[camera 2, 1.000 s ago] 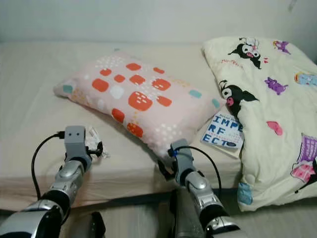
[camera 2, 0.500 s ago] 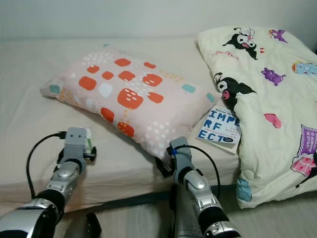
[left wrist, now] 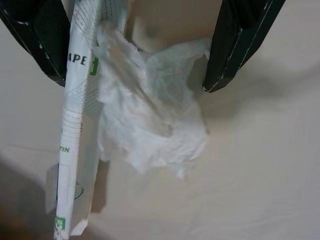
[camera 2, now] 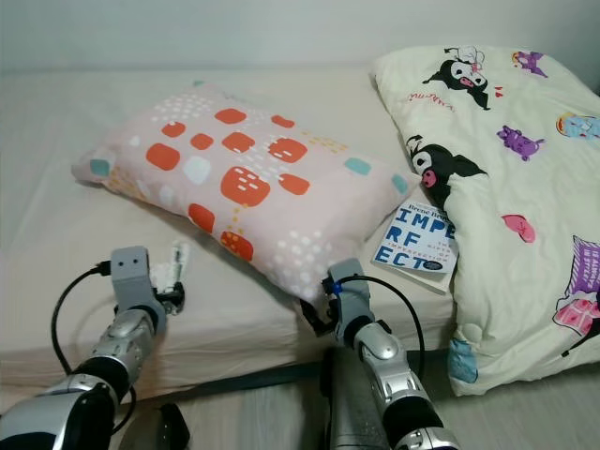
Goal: Clean up the room
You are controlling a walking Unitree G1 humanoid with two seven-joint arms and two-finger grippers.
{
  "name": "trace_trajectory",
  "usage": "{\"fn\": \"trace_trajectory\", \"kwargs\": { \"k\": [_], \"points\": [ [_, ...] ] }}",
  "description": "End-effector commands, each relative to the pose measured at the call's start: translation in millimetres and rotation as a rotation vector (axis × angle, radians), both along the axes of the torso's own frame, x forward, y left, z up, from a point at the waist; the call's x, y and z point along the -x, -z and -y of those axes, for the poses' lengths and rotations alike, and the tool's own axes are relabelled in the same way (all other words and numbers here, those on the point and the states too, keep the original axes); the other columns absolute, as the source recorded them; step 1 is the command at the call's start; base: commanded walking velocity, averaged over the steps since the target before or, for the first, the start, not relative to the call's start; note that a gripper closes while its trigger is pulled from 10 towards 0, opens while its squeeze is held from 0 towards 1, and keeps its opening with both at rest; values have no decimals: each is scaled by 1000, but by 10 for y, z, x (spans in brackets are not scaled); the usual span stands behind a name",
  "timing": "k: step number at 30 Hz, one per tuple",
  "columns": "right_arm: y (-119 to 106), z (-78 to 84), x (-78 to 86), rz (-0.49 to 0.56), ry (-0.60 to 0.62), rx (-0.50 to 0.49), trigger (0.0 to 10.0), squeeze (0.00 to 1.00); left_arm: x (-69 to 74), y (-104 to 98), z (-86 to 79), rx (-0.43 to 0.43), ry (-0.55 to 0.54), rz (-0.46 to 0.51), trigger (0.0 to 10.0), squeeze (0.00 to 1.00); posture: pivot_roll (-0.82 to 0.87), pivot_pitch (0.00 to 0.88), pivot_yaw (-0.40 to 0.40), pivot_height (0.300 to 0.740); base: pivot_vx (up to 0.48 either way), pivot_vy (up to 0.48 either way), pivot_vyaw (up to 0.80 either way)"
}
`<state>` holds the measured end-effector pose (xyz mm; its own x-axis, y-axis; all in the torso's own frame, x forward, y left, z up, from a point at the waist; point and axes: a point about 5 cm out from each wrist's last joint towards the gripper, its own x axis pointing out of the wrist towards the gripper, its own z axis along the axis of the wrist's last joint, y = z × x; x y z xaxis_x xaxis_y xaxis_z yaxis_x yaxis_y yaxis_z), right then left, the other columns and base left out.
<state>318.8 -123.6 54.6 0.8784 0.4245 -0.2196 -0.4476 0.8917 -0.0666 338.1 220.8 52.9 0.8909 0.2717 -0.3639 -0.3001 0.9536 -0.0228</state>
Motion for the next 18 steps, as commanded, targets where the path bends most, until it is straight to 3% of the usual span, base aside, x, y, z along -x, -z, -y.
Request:
{"fn": "trace_trajectory", "kwargs": {
  "k": [1,11,12,13,14,18],
  "points": [
    [7,18,5,-8,18,-9,10000,0,62,103,8,21,-1,-54,10000,0,-257,196,-19,428,0,0,0],
    [-45,38,4,10,41,-26,10000,0,39,84,25,19,11,-63,10000,0,-270,199,-13,428,0,0,0],
    [-54,44,3,13,42,-28,10000,0,34,76,28,15,13,-59,7882,0,-272,199,-12,428,0,0,0],
    [-54,44,3,13,42,-28,10000,0,34,76,28,15,13,-59,7882,0,-272,199,-12,428,0,0,0],
    [-60,47,2,15,43,-29,10000,0,30,71,30,13,15,-56,0,0,-272,199,-12,428,0,0,0],
    [-75,60,-1,21,46,-31,10000,0,21,62,48,10,23,-48,0,0,-272,200,-12,428,0,0,0]
  ]
}}
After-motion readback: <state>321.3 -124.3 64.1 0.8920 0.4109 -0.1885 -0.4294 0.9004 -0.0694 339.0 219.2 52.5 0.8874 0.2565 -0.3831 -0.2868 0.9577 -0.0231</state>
